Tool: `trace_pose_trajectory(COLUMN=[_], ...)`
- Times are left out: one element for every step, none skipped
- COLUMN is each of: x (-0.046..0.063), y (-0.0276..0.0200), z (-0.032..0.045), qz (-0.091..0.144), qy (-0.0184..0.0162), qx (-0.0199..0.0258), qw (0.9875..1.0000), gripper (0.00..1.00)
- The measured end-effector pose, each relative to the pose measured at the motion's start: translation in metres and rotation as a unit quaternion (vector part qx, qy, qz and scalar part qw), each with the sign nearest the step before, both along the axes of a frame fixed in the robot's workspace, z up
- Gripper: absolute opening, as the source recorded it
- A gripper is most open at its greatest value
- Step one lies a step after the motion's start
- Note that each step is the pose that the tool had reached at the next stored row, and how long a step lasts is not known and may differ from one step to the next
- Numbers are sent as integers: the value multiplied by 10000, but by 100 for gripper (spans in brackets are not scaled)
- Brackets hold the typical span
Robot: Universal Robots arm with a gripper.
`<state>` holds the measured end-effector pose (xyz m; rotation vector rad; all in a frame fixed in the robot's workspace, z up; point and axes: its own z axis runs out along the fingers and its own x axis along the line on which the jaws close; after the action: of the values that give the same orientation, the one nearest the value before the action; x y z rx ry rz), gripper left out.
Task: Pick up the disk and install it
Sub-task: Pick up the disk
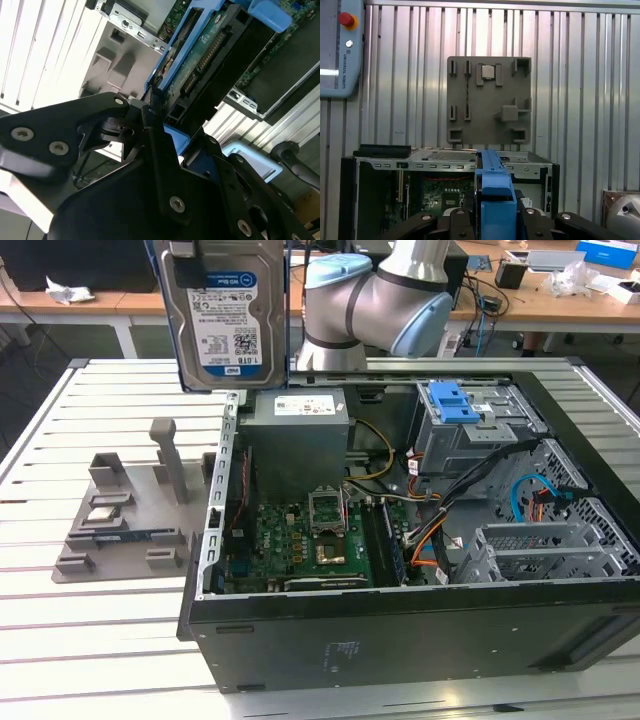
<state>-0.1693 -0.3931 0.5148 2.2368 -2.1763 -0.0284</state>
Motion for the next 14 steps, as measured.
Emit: trace_pose_trajectory(x=[0, 1, 1, 1, 1, 1, 1, 1, 0, 1, 1, 1, 1, 1], y=[-14, -27, -48, -63, -75, -94, -122, -145, -172, -194, -220, -233, -255, -281], z=[0, 0, 0, 0, 0, 0, 0, 0, 0, 0, 0, 0, 0, 0], qz=[0, 0, 0, 0, 0, 0, 0, 0, 0, 0, 0, 0, 0, 0], qy=[1, 0, 0, 0, 1, 1, 0, 0, 0, 0, 1, 0, 0, 0], qx=[0, 0, 0, 0, 0, 0, 0, 0, 0, 0, 0, 0, 0, 0], qw=[10000, 10000, 10000, 10000, 10000, 10000, 10000, 10000, 10000, 10000, 10000, 10000, 10000, 10000], gripper=[36, 36, 36, 36, 36, 36, 36, 36, 36, 36, 36, 36, 36, 36])
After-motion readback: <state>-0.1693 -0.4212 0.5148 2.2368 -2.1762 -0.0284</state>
